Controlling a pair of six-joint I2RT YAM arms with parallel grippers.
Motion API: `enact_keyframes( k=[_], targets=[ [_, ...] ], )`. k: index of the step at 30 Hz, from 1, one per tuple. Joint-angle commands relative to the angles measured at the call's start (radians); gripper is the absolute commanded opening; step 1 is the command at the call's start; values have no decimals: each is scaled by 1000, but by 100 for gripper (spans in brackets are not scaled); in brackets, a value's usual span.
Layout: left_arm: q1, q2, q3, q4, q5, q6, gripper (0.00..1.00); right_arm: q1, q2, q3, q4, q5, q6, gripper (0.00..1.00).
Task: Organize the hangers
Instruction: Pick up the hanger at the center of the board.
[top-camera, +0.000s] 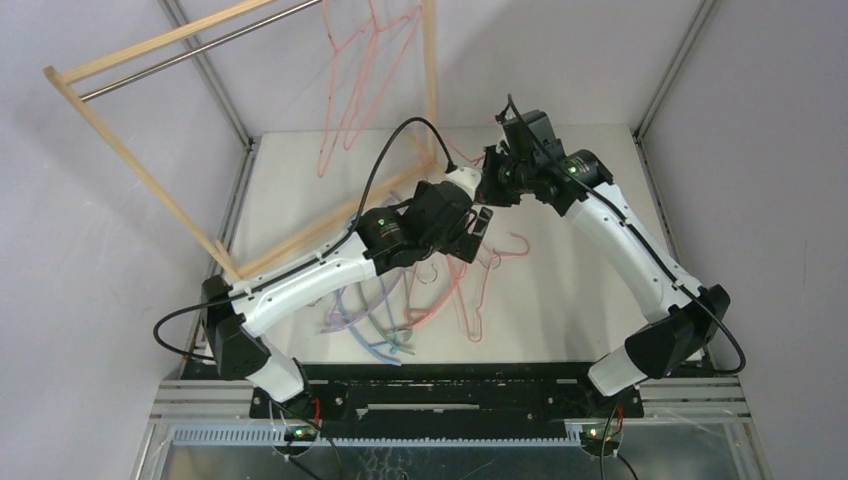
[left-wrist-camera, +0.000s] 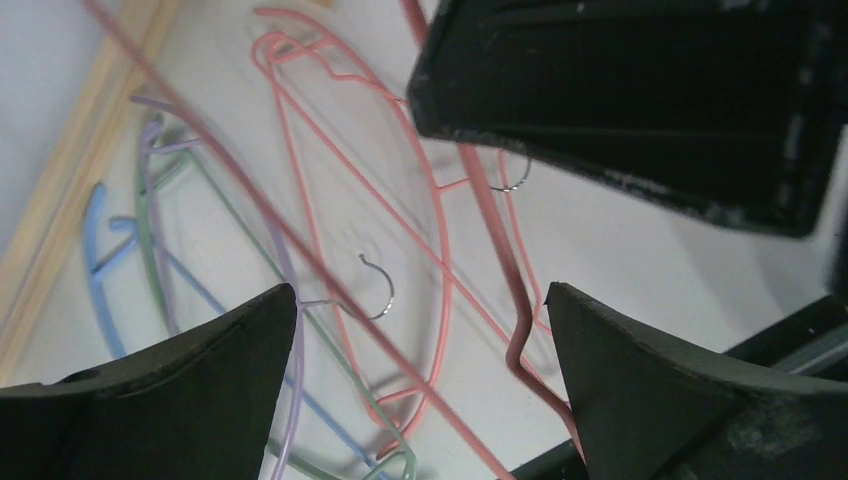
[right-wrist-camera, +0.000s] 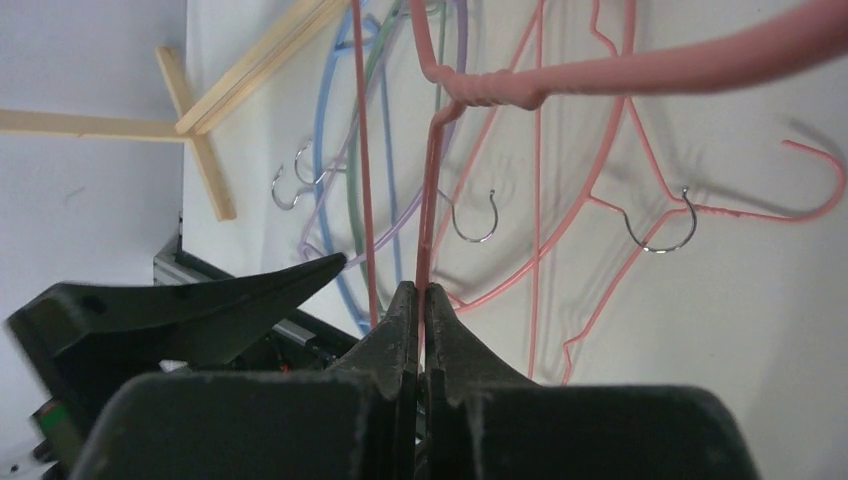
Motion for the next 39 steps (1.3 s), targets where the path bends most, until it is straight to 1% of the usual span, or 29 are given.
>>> enact_keyframes(
  k=[1, 4, 7, 10, 20, 23, 29, 32, 34, 35, 36, 37, 38, 39],
  targets=[
    [14, -87, -34, 28, -151, -8, 100, 13, 10, 22, 41, 146, 43, 0],
    [15, -91, -42, 27, -185, -15, 99, 14, 35, 64, 32, 195, 77, 0],
    [14, -71, -35, 19, -203, -26, 100, 23, 65, 129, 18, 168, 107, 0],
    [13, -53, -36, 18, -218, -27, 100, 52, 71, 157, 20, 148, 122, 0],
    [11, -23, -48, 8, -251, -31, 100, 99, 125, 314, -27, 44, 135, 0],
    [11, -25, -69, 11, -281, -42, 99, 111, 118, 334, -33, 45, 148, 0],
    [8, -39, -77, -23, -397, -36, 100, 111, 118, 335, -25, 58, 154, 0],
    [8, -46, -84, -36, -401, -45, 99, 111, 139, 357, -24, 56, 156, 0],
    [8, -57, -96, -24, -388, -51, 90, 111, 156, 379, -31, 55, 156, 0],
    [8, -60, -100, -22, -389, -54, 83, 112, 163, 390, -34, 53, 156, 0],
    [8, -63, -103, -22, -394, -54, 74, 112, 168, 397, -35, 51, 158, 0],
    [8, -63, -106, -24, -403, -55, 60, 111, 170, 402, -36, 48, 159, 0],
    [8, -64, -109, -25, -413, -60, 43, 111, 172, 407, -37, 46, 159, 0],
    [9, -65, -111, -26, -422, -66, 28, 112, 173, 409, -37, 45, 161, 0]
  ],
)
